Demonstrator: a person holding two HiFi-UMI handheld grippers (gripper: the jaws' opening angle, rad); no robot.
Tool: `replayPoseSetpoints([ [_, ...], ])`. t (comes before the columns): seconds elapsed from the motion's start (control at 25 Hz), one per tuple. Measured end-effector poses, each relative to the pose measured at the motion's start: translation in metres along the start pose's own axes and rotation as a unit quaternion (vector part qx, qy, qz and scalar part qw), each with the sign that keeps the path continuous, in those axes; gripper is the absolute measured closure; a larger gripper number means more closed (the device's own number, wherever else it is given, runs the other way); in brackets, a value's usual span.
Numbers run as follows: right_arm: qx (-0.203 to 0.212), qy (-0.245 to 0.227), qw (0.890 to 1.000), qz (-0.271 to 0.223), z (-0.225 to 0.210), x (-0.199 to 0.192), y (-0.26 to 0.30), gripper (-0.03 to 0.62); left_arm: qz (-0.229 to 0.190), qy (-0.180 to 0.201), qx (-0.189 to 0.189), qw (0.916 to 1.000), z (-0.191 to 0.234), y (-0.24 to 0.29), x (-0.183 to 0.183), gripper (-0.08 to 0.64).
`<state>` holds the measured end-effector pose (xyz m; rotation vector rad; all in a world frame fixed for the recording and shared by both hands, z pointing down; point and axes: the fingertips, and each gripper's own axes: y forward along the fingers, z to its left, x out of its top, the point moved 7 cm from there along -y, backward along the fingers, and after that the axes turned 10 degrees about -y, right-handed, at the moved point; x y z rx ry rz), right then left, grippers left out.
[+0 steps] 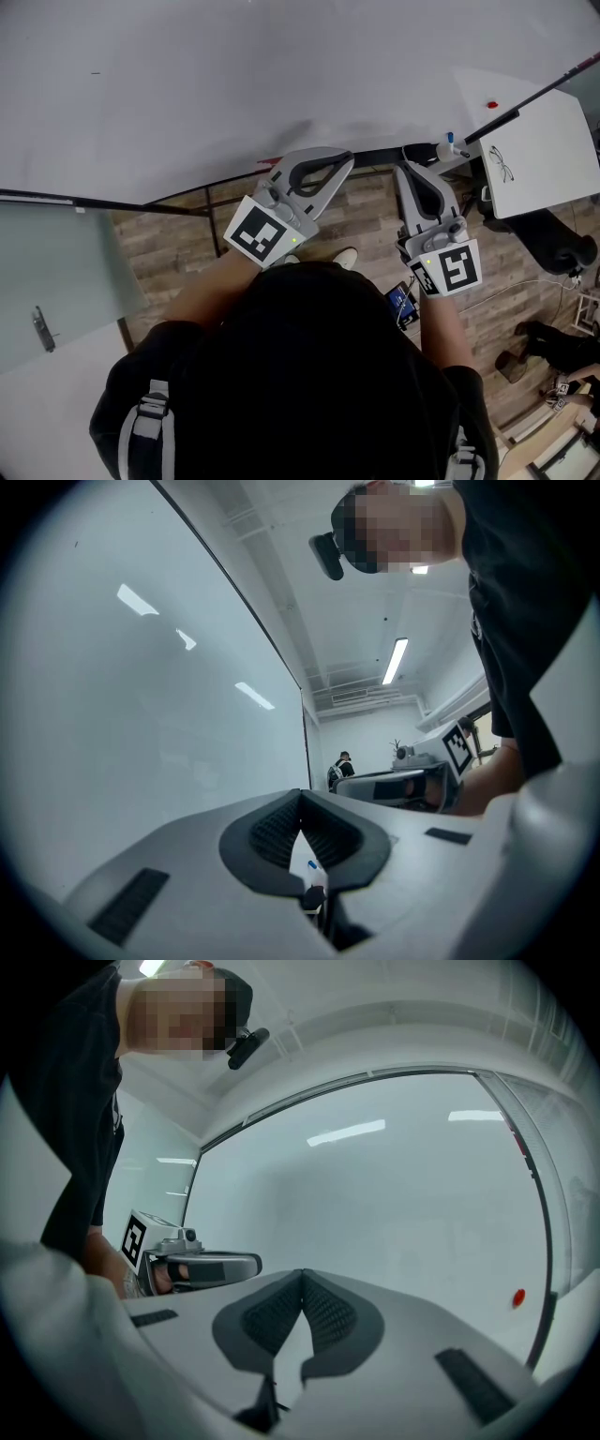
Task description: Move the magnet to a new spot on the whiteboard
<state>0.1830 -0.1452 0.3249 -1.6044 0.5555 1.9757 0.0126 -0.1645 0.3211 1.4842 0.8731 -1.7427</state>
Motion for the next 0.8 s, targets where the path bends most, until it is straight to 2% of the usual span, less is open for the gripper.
replayPoseSetpoints([
  [0.8, 0.001, 0.006, 1.000, -0.011, 0.0023, 0.0026, -0.0007, 0.592, 0.001, -0.003, 0.000, 1.0000, -0.0007, -0.0063, -0.0034, 0.556],
])
